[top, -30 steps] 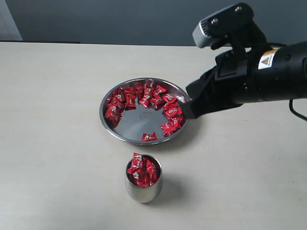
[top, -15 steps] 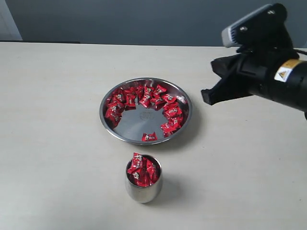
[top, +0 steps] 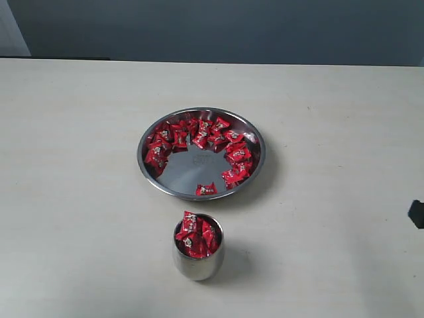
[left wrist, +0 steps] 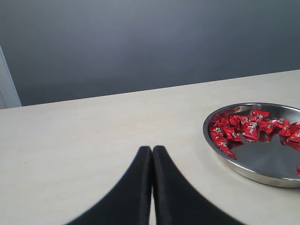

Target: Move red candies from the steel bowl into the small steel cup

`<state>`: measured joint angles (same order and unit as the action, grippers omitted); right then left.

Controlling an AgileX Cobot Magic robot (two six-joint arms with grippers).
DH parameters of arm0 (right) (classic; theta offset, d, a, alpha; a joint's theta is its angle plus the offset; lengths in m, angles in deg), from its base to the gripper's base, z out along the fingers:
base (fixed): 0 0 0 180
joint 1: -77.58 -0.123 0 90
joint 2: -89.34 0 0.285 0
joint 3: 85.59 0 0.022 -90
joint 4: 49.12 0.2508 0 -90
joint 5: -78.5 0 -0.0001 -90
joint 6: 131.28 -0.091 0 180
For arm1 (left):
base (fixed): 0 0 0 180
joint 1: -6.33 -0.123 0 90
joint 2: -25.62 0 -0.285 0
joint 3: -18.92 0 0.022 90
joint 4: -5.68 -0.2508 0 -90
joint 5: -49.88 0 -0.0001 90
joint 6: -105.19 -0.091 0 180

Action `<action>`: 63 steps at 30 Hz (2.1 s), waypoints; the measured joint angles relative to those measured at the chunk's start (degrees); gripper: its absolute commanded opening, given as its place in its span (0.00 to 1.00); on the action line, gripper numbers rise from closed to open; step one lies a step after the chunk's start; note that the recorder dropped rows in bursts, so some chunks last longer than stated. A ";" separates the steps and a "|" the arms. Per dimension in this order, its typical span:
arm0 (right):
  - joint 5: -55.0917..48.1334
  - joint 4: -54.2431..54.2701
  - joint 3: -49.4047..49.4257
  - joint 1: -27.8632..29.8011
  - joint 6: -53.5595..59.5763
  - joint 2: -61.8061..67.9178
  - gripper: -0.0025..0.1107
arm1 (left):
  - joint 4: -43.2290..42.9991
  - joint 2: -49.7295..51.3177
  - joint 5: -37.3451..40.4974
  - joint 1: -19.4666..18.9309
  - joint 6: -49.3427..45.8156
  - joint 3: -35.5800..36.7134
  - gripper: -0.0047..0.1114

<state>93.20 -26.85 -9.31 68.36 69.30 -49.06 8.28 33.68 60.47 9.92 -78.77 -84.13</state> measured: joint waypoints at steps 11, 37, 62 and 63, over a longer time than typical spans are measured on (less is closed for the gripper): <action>-26.55 0.00 0.50 9.92 5.45 -25.33 0.02 | 0.00 0.00 0.00 0.00 0.00 0.00 0.06; -36.05 -0.87 0.50 17.56 0.16 -33.45 0.02 | 0.00 0.00 0.00 0.00 0.00 0.00 0.06; -36.16 -0.87 0.50 17.56 0.16 -33.45 0.02 | 0.00 0.00 0.00 0.00 0.00 0.00 0.06; -36.16 -0.87 0.50 17.56 0.16 -33.45 0.02 | 0.00 0.00 0.00 0.00 0.00 0.00 0.06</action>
<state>57.04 -27.72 -8.82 85.92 69.46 -82.50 8.28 33.68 60.47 9.92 -78.77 -84.13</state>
